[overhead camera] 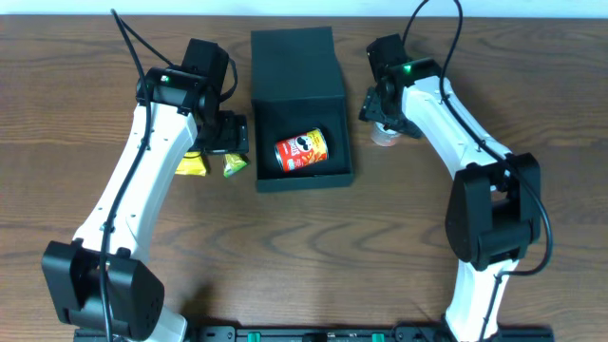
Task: Pack container
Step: 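Move the right gripper to the remaining Pringles can and grasp it, then lift the second can and lower it into the box beside the first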
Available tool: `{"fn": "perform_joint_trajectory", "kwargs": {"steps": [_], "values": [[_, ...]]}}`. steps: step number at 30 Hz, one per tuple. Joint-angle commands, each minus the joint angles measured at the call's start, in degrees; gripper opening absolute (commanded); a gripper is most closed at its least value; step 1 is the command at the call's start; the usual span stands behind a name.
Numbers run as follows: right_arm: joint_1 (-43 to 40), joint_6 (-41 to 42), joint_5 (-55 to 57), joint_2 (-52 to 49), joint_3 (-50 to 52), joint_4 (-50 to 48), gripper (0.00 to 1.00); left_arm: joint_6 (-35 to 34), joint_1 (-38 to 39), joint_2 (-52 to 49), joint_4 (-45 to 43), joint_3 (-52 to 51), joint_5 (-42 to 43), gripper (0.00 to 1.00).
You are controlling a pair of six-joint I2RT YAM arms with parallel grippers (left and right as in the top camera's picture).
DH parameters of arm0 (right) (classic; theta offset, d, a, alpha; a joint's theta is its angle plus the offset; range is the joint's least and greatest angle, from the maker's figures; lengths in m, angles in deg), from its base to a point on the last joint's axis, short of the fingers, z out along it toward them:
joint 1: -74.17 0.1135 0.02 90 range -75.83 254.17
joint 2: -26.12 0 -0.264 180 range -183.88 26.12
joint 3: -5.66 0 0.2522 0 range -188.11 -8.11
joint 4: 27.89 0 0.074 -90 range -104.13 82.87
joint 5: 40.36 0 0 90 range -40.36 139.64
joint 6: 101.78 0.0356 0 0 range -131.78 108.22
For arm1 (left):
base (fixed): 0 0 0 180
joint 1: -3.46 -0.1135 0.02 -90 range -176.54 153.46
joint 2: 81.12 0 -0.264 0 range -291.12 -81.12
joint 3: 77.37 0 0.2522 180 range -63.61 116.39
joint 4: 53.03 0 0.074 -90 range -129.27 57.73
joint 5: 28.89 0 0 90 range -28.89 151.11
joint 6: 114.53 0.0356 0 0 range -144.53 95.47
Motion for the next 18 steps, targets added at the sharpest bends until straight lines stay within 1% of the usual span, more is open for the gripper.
{"fn": "perform_joint_trajectory", "kwargs": {"steps": [1, 2, 7, 11, 15, 18], "values": [[-0.9, -0.4, 0.4, 0.1, 0.1, 0.5, 0.64, -0.4, 0.0, -0.5, 0.2, 1.2, -0.6, 0.96], [-0.9, -0.5, 0.3, 0.1, 0.1, 0.6, 0.61, -0.4, 0.0, -0.5, 0.2, 1.2, -0.6, 0.95], [-0.9, -3.8, -3.3, 0.2, -1.2, 1.2, 0.61, -0.4, 0.0, -0.5, 0.2, 1.2, -0.6, 0.96], [-1.0, -5.4, -5.1, 0.2, -5.7, 5.1, 0.61, -0.5, 0.0, -0.5, 0.2, 1.2, -0.6, 0.96], [-1.7, -6.8, -11.7, 0.2, -10.8, 9.0, 0.62, -0.5, 0.0, -0.5, 0.2, 1.2, -0.6, 0.95], [-3.3, -6.8, -20.5, 0.2, -13.6, 10.5, 0.62, -0.7, 0.0, -0.5, 0.3, 1.2, -0.6, 0.95]]}}
